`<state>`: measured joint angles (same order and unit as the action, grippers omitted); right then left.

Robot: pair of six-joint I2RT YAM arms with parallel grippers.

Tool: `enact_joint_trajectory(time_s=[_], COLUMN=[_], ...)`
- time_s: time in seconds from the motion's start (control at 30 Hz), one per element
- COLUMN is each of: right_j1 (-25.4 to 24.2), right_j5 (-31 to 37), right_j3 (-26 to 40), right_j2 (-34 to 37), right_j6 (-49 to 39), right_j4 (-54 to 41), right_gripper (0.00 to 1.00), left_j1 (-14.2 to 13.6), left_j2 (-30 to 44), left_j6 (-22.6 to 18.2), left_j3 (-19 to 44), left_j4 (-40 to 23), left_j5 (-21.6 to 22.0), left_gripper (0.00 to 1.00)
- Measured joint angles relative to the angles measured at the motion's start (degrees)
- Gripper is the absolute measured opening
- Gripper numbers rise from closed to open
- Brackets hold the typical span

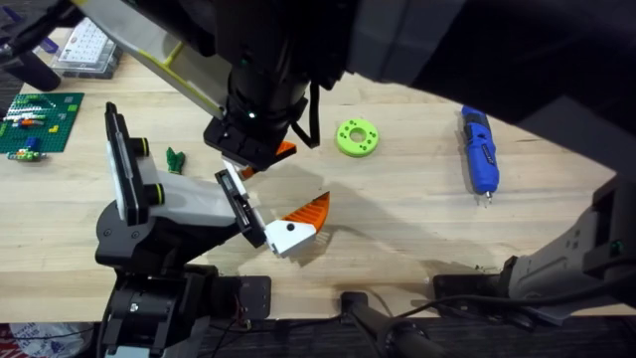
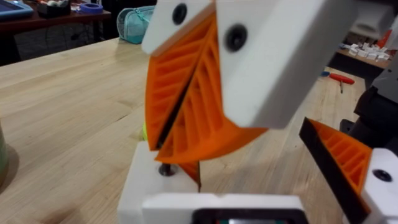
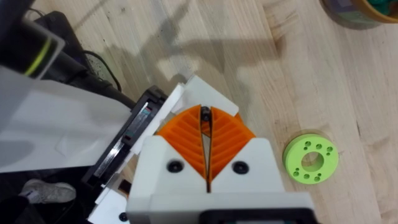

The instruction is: Pick up the gripper from the table and insert it into the empty holder that is missing its gripper. Then pick up a screw, insert it into the mounting hole, and use the screwdriver to tighten it. Finally, clean up the table by picking up the vegetable and placing it into the bucket.

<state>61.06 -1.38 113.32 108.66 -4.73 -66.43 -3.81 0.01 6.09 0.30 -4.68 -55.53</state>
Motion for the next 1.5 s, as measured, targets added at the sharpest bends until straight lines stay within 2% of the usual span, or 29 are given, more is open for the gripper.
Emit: enact_joint_trajectory(time_s=[1.5], right_j1=[0.0], right_j5=[0.01], right_j3=[2.78], right_j2=[-0.02], right_j6=[0.0], right_j4=[-3.63], right_gripper=[0.009], left_j1=[0.0], left_j2=[0.0], left_j6=[0.2], left_j3=[0.0], left_j4=[-0.01], left_j5=[0.0], left_gripper=[0.986])
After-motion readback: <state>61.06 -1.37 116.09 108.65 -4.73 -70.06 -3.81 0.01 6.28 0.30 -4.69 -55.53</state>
